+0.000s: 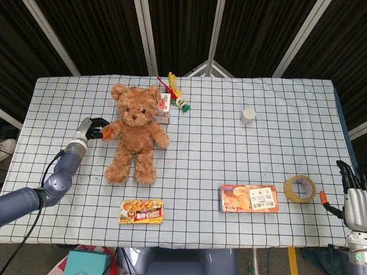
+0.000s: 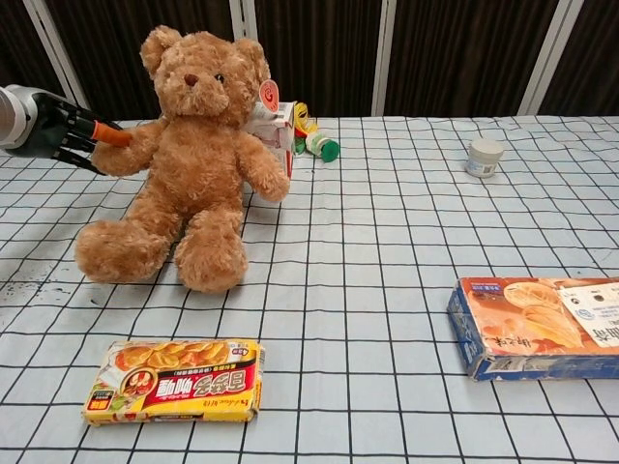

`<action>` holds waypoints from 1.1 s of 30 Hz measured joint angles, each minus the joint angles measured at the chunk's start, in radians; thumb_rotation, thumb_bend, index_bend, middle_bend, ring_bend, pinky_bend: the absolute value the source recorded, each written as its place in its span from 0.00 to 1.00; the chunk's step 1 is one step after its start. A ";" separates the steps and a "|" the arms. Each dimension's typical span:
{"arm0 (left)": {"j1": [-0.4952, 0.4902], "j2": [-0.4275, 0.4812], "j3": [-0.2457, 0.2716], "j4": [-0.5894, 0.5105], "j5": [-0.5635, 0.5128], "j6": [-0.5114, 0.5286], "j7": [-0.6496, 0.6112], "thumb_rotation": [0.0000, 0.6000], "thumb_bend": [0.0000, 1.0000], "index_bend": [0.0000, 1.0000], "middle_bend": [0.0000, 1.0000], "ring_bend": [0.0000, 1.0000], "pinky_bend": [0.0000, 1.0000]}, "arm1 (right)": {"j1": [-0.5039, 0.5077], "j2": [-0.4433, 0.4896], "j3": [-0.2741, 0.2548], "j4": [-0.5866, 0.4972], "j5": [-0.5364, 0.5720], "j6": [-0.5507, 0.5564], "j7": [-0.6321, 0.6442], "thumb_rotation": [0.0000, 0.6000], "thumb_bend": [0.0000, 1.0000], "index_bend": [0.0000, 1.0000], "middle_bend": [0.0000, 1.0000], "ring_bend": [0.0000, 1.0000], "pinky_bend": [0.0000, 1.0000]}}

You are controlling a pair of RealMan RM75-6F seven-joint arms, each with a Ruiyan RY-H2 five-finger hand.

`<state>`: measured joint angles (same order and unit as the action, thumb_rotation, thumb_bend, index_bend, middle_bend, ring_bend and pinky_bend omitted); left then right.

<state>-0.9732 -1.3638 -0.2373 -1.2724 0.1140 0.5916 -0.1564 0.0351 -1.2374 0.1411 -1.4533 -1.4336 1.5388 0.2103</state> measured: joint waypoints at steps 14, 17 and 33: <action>0.001 -0.003 -0.031 0.013 -0.031 -0.004 0.022 1.00 0.58 0.48 0.47 0.10 0.18 | 0.000 0.001 0.000 -0.001 0.000 -0.002 0.000 1.00 0.37 0.09 0.12 0.24 0.06; 0.003 0.007 -0.036 -0.001 -0.025 0.004 0.027 1.00 0.57 0.48 0.46 0.10 0.18 | 0.001 0.000 -0.001 -0.001 0.000 -0.003 -0.001 1.00 0.37 0.08 0.12 0.24 0.06; 0.043 0.004 -0.029 0.023 0.002 -0.063 0.034 1.00 0.12 0.03 0.03 0.00 0.14 | 0.001 0.002 -0.002 -0.005 0.004 -0.008 -0.005 1.00 0.37 0.09 0.12 0.24 0.06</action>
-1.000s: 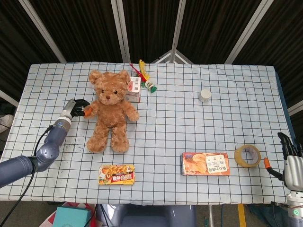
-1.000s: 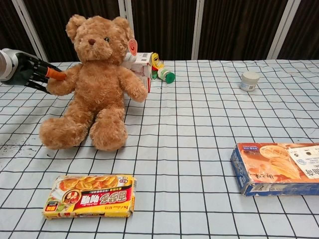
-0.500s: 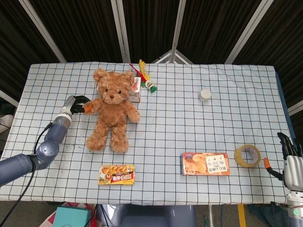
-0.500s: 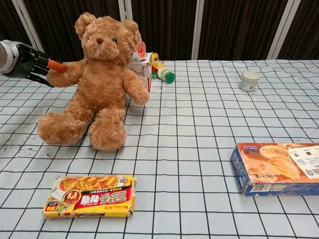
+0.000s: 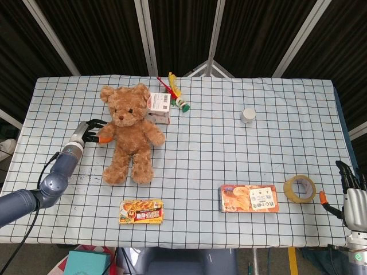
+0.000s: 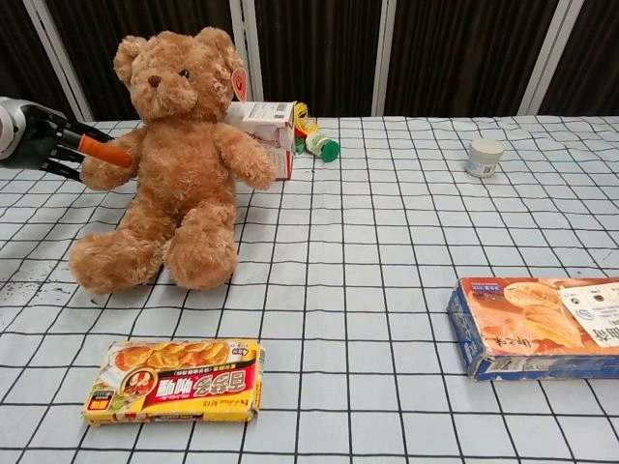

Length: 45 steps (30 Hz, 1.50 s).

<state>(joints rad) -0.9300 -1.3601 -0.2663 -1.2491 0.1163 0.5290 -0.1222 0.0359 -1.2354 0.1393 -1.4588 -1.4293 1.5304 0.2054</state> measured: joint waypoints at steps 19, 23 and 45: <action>0.337 0.338 -0.147 -0.311 0.450 -0.101 -0.144 1.00 0.12 0.00 0.02 0.00 0.05 | 0.004 -0.004 -0.003 0.004 -0.010 -0.001 0.004 1.00 0.37 0.09 0.12 0.24 0.06; 0.456 0.495 -0.144 -0.425 0.592 -0.029 -0.125 1.00 0.12 0.01 0.02 0.00 0.02 | 0.006 -0.006 -0.002 0.002 -0.012 0.000 0.005 1.00 0.37 0.09 0.12 0.24 0.06; 0.886 0.574 0.045 -0.400 1.196 0.716 -0.168 1.00 0.13 0.07 0.03 0.00 0.02 | 0.005 -0.034 -0.011 0.042 -0.125 0.114 -0.063 1.00 0.37 0.09 0.12 0.24 0.06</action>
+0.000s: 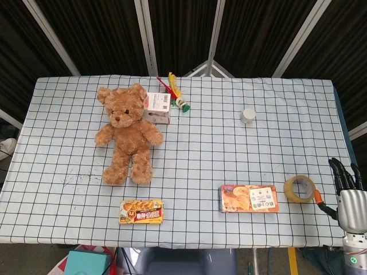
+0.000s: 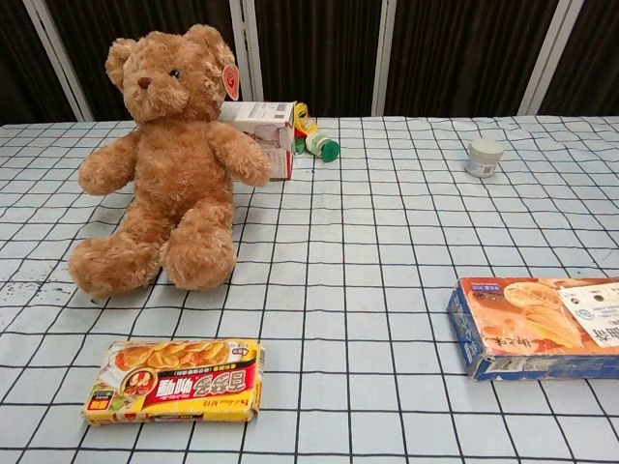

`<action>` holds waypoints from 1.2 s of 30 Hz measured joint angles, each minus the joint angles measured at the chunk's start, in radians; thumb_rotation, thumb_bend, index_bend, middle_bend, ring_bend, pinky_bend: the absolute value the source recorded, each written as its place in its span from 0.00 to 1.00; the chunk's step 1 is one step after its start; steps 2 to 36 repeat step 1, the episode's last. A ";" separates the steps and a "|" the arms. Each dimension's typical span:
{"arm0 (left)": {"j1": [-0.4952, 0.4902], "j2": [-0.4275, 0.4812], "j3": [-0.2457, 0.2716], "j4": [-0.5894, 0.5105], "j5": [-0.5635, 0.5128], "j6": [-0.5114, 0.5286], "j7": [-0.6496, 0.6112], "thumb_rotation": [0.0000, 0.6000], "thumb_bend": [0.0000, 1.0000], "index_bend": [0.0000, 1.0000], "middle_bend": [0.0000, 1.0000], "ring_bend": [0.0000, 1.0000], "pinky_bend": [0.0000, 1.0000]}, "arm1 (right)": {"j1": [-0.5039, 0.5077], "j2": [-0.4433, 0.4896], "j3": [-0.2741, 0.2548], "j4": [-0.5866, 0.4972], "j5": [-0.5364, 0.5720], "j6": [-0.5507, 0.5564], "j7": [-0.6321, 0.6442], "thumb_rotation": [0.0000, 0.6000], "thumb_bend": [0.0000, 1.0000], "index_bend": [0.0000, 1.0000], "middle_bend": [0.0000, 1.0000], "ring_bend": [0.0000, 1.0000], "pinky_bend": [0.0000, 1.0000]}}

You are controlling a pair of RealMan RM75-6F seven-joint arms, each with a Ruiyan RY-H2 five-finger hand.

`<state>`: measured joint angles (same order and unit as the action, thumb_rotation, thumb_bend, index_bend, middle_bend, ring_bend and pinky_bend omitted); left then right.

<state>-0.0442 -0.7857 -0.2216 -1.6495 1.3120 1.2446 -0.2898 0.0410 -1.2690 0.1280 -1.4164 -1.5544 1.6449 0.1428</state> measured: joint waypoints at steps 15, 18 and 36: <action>0.000 -0.003 0.003 0.007 0.006 0.009 -0.005 1.00 0.13 0.07 0.03 0.00 0.02 | 0.001 0.000 -0.001 0.000 0.000 -0.004 -0.001 1.00 0.37 0.09 0.12 0.24 0.06; 0.000 -0.003 0.003 0.007 0.006 0.009 -0.005 1.00 0.13 0.07 0.03 0.00 0.02 | 0.001 0.000 -0.001 0.000 0.000 -0.004 -0.001 1.00 0.37 0.09 0.12 0.24 0.06; 0.000 -0.003 0.003 0.007 0.006 0.009 -0.005 1.00 0.13 0.07 0.03 0.00 0.02 | 0.001 0.000 -0.001 0.000 0.000 -0.004 -0.001 1.00 0.37 0.09 0.12 0.24 0.06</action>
